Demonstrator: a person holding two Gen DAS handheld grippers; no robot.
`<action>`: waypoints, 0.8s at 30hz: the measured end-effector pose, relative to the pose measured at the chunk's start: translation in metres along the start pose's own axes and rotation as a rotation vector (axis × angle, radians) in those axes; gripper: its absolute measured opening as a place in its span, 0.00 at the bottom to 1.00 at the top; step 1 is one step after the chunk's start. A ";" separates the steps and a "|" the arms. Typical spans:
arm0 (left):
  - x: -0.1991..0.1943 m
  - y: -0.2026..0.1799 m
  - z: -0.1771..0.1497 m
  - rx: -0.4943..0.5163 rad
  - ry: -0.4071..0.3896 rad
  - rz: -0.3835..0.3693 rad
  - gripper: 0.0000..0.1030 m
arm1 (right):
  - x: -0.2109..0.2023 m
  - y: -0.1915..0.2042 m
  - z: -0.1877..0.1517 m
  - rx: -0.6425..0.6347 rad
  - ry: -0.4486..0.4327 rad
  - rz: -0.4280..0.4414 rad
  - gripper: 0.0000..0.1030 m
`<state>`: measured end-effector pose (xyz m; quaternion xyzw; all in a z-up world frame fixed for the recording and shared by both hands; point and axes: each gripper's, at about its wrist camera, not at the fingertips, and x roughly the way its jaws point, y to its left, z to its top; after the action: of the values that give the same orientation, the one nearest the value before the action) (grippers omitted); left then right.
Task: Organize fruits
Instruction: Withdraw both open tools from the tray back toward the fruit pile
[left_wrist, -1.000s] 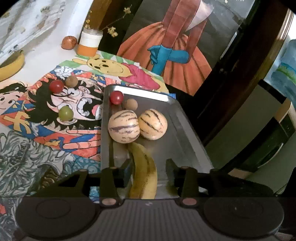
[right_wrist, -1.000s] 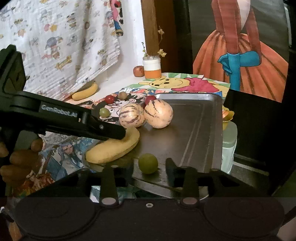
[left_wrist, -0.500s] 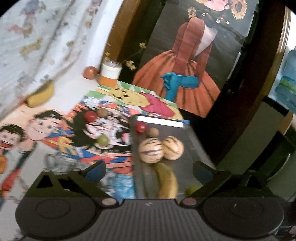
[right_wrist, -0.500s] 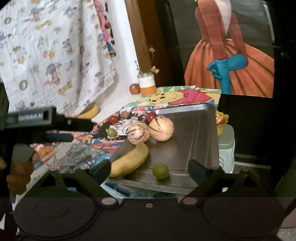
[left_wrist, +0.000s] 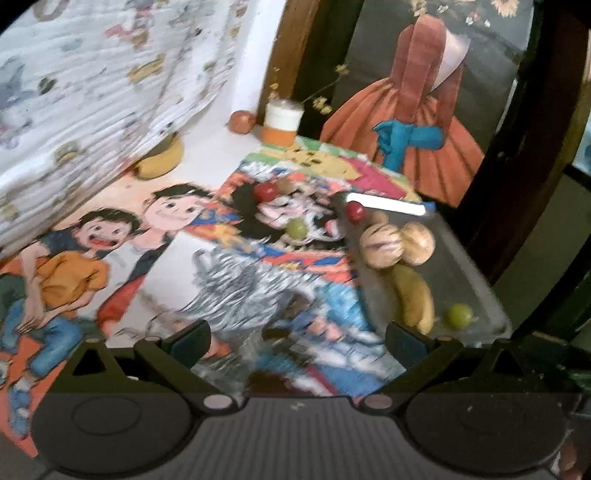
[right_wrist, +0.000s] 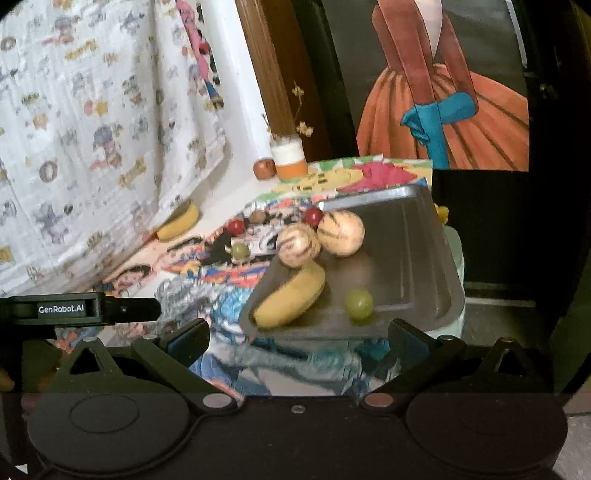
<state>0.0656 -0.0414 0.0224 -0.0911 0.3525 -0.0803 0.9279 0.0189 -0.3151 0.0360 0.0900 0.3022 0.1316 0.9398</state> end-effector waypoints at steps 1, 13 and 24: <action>-0.001 0.003 -0.002 0.002 0.006 0.005 1.00 | 0.000 0.003 -0.002 -0.005 0.013 -0.009 0.99; -0.016 0.033 -0.019 0.011 0.056 0.070 1.00 | 0.006 0.058 -0.020 -0.153 0.153 -0.045 0.99; -0.023 0.065 0.001 0.022 0.016 0.161 1.00 | 0.016 0.098 0.030 -0.275 0.115 0.022 1.00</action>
<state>0.0547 0.0273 0.0232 -0.0516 0.3653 -0.0099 0.9294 0.0299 -0.2196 0.0758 -0.0442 0.3335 0.1870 0.9230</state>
